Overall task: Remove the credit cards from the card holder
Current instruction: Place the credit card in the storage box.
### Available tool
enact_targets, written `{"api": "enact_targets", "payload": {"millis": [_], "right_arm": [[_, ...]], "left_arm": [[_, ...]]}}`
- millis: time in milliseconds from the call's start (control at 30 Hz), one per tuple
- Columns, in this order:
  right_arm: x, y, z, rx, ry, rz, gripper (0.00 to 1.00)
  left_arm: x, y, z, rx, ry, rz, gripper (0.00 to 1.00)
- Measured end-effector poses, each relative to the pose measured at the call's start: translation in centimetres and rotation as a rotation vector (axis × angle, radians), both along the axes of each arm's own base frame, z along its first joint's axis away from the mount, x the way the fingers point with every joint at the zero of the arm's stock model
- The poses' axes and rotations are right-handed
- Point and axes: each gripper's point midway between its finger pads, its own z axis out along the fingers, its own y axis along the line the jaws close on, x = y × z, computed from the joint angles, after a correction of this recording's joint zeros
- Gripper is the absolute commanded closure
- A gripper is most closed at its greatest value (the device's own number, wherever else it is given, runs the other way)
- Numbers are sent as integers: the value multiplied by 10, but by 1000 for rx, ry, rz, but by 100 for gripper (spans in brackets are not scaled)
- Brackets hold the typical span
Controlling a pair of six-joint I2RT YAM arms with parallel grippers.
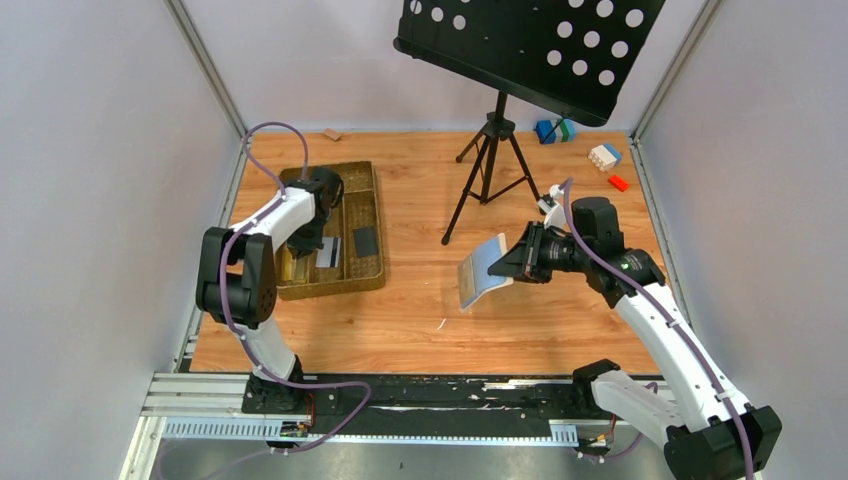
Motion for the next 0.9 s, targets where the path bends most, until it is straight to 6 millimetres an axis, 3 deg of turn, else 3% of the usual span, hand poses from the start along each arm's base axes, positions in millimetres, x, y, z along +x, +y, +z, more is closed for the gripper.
{"api": "enact_targets", "payload": {"millis": [33,167,433,733,900], "right_arm": [[0,0,0,0,0,-1,100],[4,0,-3,-4,11,-6,100],[15,1,-16,-35,58,-29,100],[28,4,-25,-52,88,-32,100],[31,5,-28,-56,97,-32,100]], "left_arm": [[0,-1,-1,-7,3,2,70],[-1,-6,2,-38,10,13,55],[-20,-22,14,-161,-13,28,52],[-37,-80,87,-504,-244,-13,49],[-50,-117,115,-673,-303,-63,49]]}}
